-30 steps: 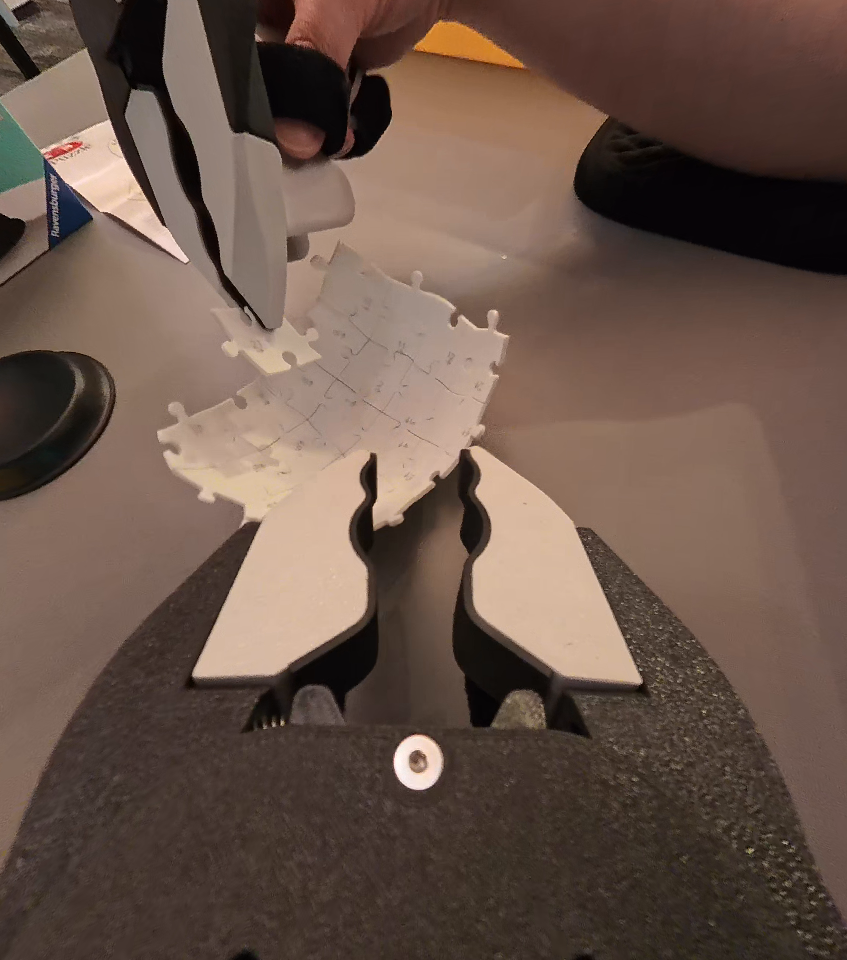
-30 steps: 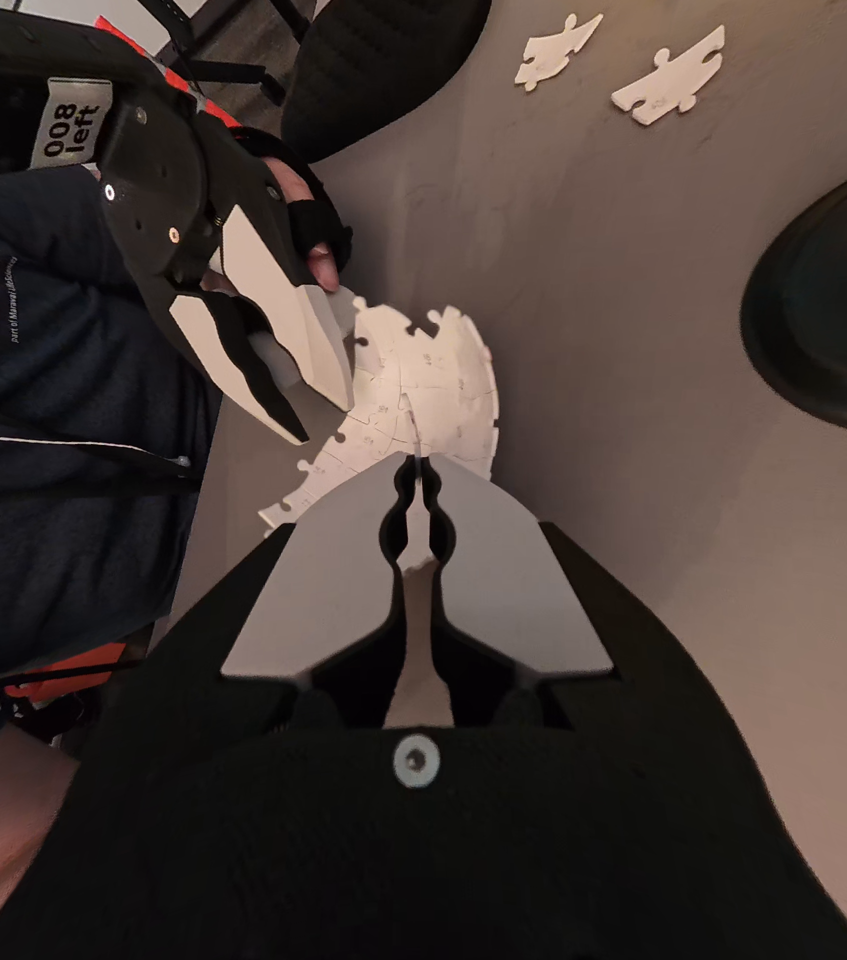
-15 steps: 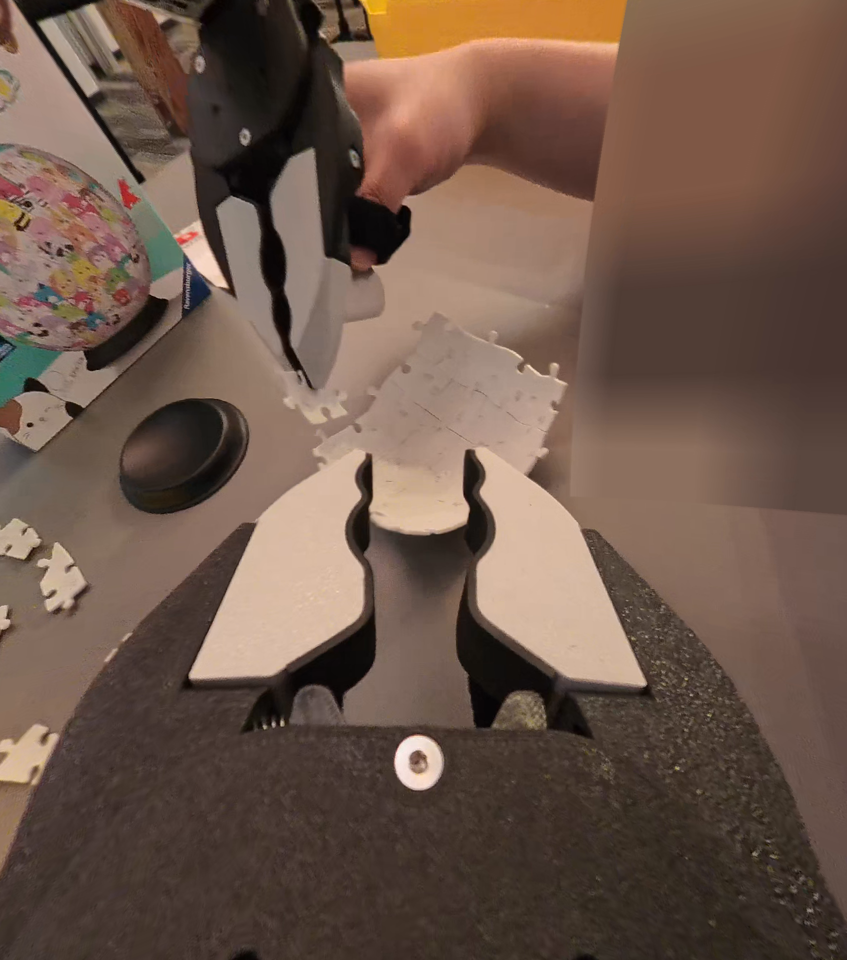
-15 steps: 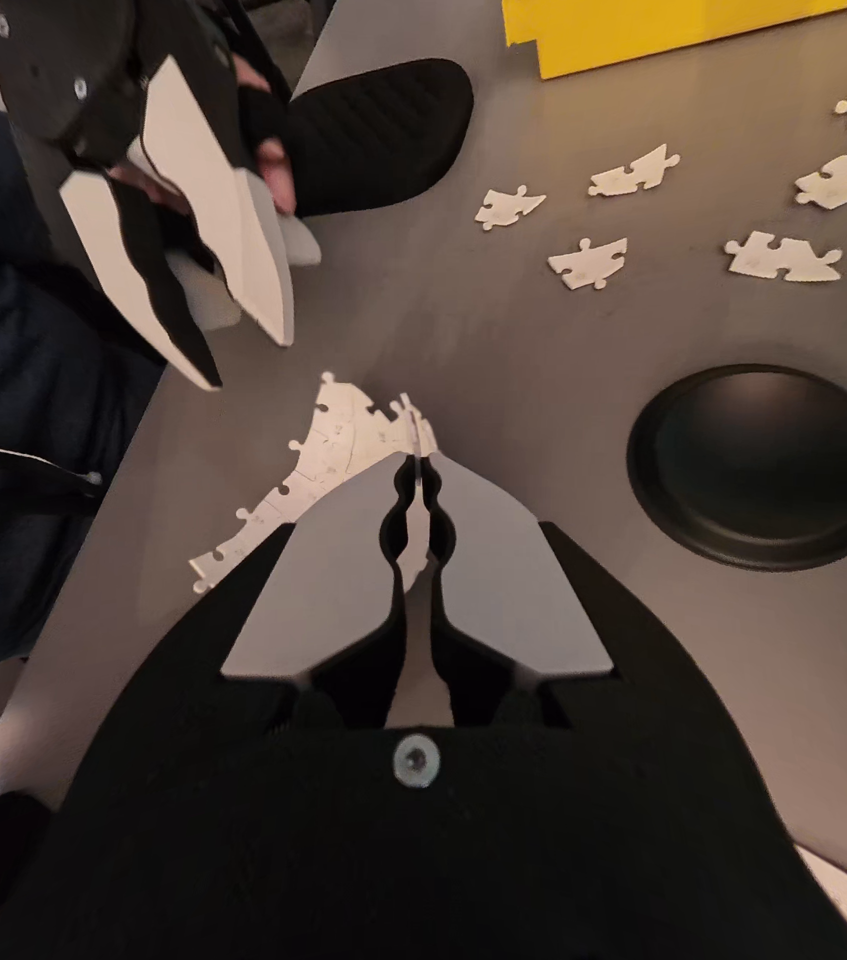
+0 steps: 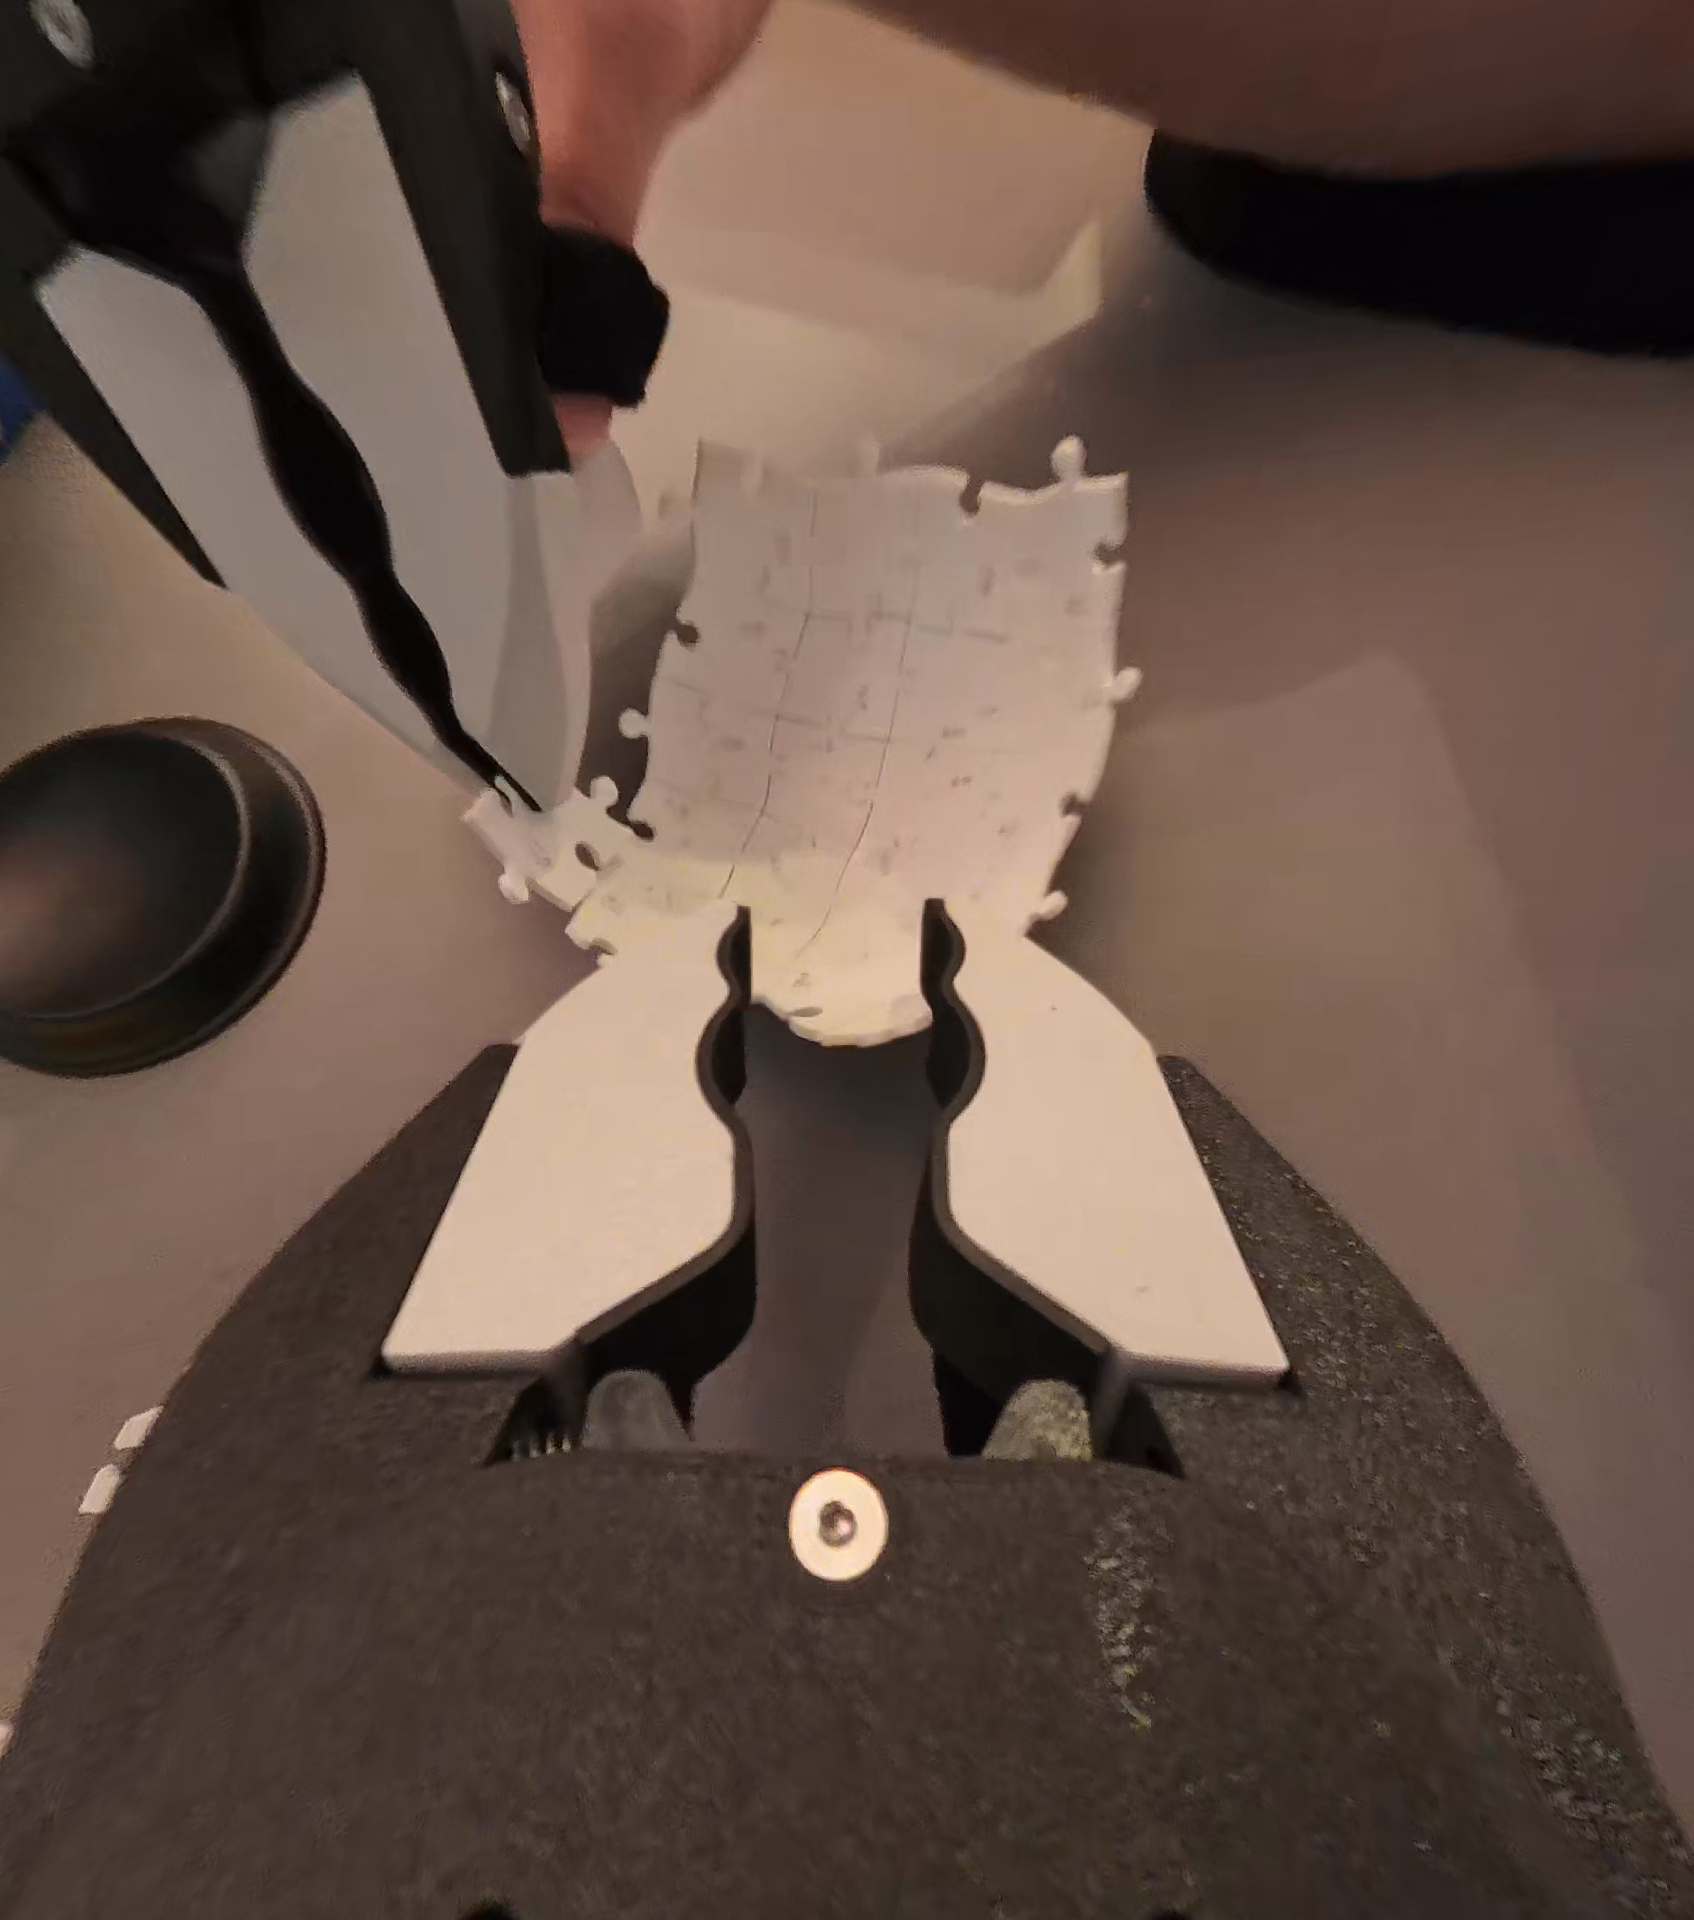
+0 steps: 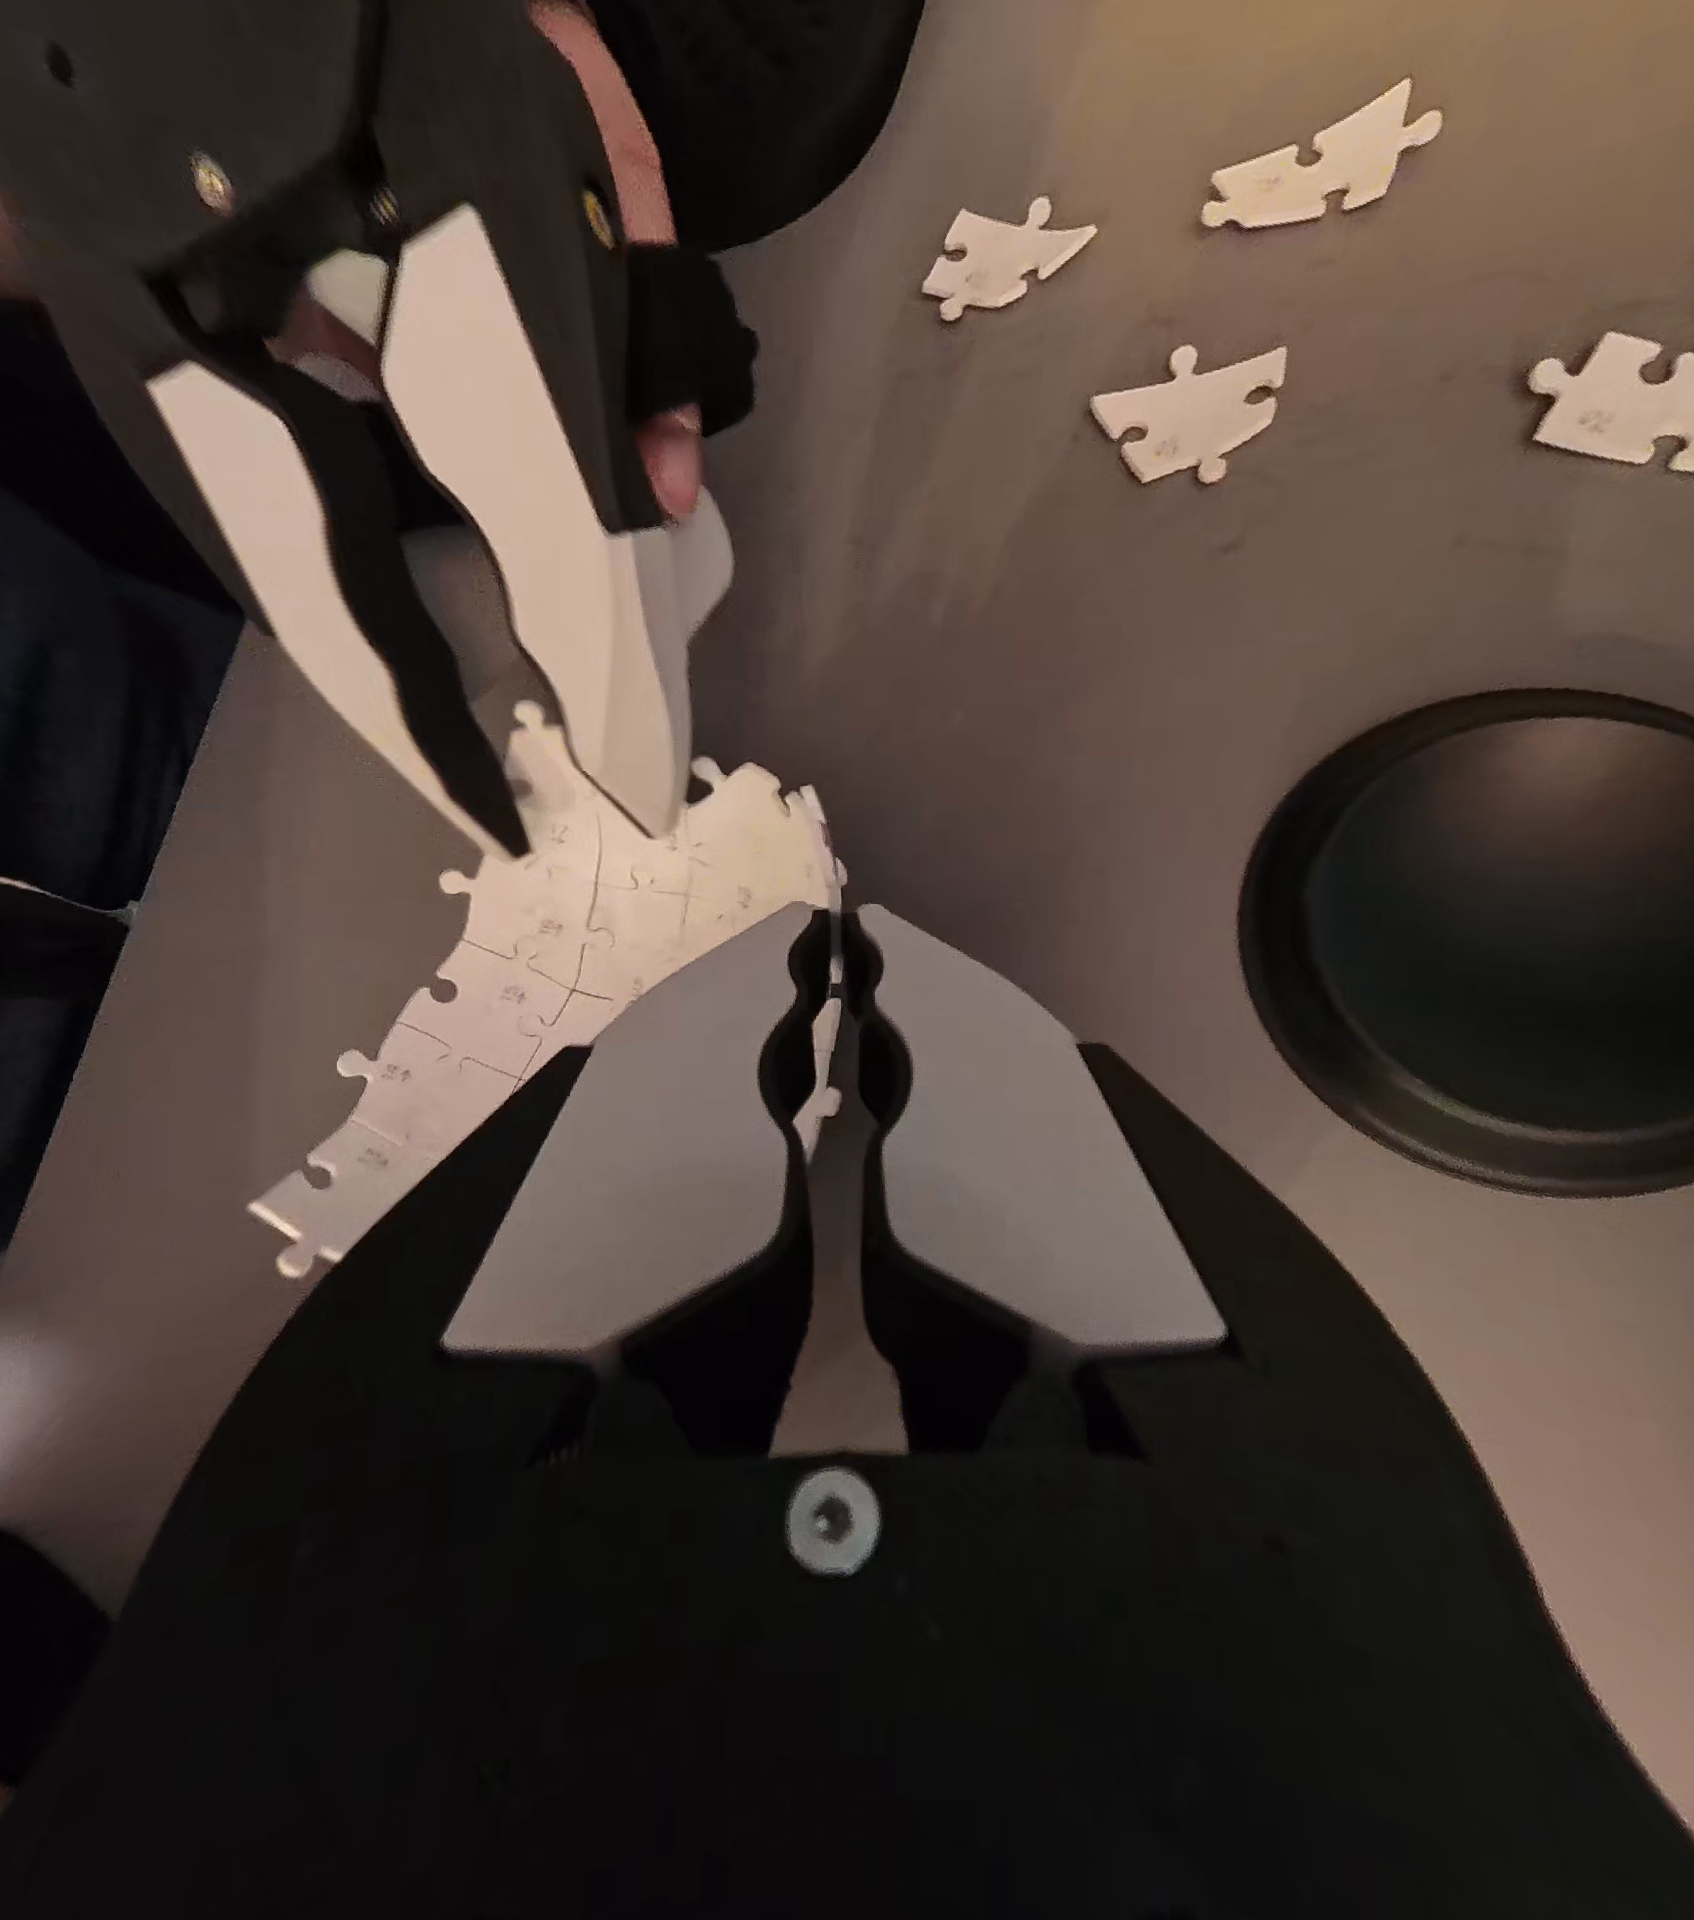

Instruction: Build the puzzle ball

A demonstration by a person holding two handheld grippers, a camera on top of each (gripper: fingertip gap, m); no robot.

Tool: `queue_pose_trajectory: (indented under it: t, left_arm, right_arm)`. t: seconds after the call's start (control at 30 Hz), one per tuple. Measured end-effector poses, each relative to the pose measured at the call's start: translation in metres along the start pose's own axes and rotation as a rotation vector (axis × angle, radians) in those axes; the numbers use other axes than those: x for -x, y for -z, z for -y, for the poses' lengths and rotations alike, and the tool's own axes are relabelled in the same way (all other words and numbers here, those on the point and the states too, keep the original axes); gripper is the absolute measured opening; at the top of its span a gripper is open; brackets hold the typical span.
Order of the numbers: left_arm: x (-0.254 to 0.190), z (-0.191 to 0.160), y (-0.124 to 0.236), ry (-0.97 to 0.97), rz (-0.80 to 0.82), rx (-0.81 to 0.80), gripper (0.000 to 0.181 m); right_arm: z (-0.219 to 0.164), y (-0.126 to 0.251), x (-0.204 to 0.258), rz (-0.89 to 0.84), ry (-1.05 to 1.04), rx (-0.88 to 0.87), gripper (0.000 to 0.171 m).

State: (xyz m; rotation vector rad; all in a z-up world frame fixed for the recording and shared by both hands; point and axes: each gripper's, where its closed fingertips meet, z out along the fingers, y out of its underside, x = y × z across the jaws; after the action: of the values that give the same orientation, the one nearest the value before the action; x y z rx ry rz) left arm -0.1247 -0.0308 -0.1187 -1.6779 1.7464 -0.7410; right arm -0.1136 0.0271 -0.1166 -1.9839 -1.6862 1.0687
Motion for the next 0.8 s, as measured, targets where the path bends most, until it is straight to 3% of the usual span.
queue_pose_trajectory:
  t: [0.8]
  left_arm:
    - [0.009,-0.020,-0.014,0.172,-0.137,0.034,0.040]
  right_arm:
    - [-0.003,-0.005,-0.014,0.016,0.003,0.077,0.003]
